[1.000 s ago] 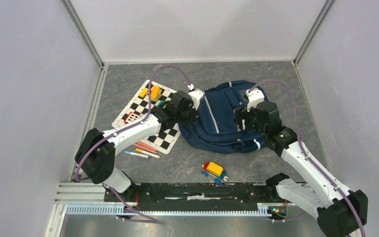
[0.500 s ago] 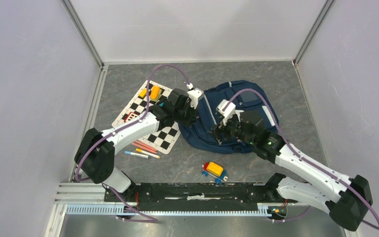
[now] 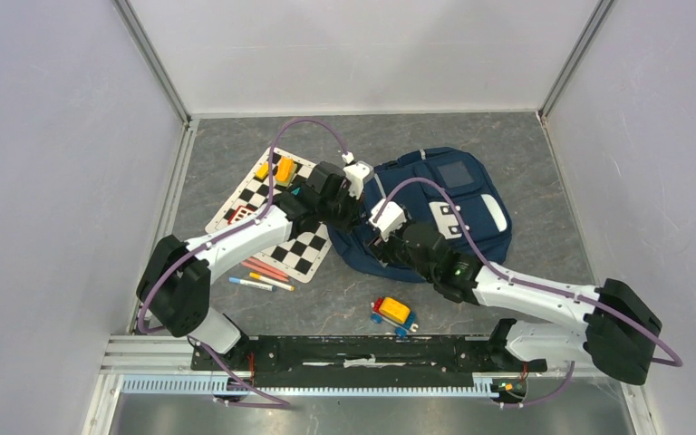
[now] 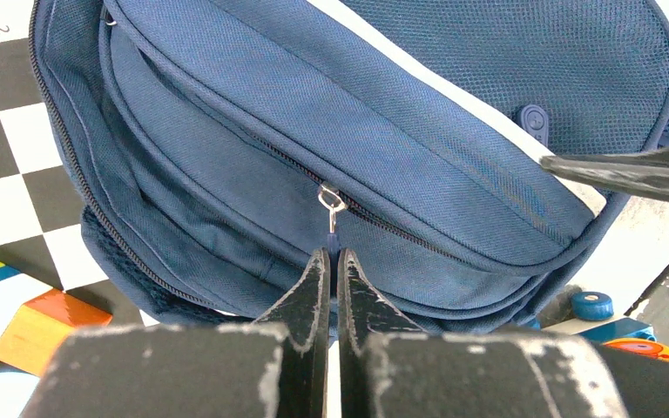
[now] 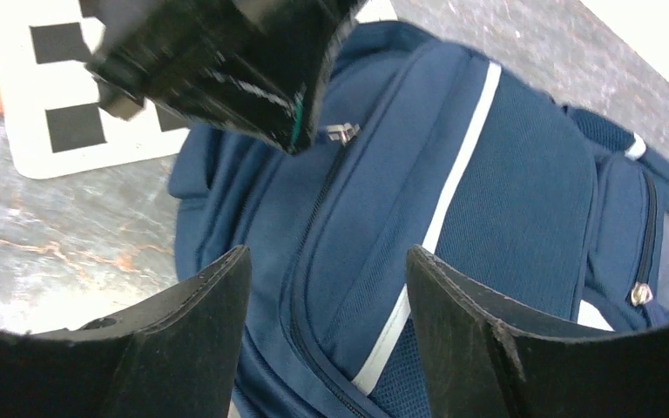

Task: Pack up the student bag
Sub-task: Unzip the student bag at the center of the board.

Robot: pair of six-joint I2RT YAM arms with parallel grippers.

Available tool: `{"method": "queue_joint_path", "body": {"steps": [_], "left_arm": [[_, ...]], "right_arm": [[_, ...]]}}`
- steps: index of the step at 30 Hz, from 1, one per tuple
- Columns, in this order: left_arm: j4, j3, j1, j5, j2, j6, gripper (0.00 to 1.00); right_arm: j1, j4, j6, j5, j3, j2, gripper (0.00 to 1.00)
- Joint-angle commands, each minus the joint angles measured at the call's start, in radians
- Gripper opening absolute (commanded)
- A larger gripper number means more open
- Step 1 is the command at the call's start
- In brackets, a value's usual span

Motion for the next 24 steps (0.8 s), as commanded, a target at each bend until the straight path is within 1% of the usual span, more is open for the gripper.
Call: {"method": "queue_joint_path", "body": {"steps": [1,4,5,6,8,10,11,14,16,20,24], "left_arm": [[0.045,0.026,0.002,0.020,-0.051,-0.031,0.02],[0.051,0.022,0.002,0.019,-0.058,-0.034,0.02],[0.052,0.020,0.002,0.018,-0.059,-0.034,0.02],[0.055,0.019,0.002,0.018,-0.060,-0.034,0.02],[0.056,0.019,0.002,0.015,-0.063,-0.038,0.02],[0.058,0.019,0.002,0.009,-0.064,-0.044,0.02],[0.061,0.019,0.002,0.002,-0.065,-0.046,0.02],[0.055,0.040,0.008,-0.075,-0.058,-0.059,0.02],[0.042,0.067,0.031,-0.102,-0.047,-0.079,0.02],[0.044,0.117,0.086,-0.115,-0.018,-0.117,0.02],[0.049,0.183,0.124,-0.107,0.048,-0.136,0.02]], "right_arm": [[0.008,0.162,-0.012,0.166,-0.060,0.041,0.67],[0.008,0.157,-0.016,0.194,-0.056,0.071,0.58],[0.008,0.149,-0.018,0.199,-0.051,0.076,0.51],[0.008,0.139,-0.018,0.204,-0.047,0.079,0.44],[0.008,0.115,-0.018,0.222,-0.044,0.072,0.22],[0.009,0.079,-0.018,0.233,-0.049,0.046,0.05],[0.008,0.057,-0.018,0.238,-0.052,0.028,0.00],[0.008,-0.024,-0.021,0.253,-0.071,-0.036,0.00],[0.008,-0.086,-0.018,0.280,-0.089,-0.093,0.00],[0.008,-0.199,0.008,0.322,-0.117,-0.229,0.00],[0.008,-0.266,0.037,0.341,-0.127,-0.339,0.00]]}}
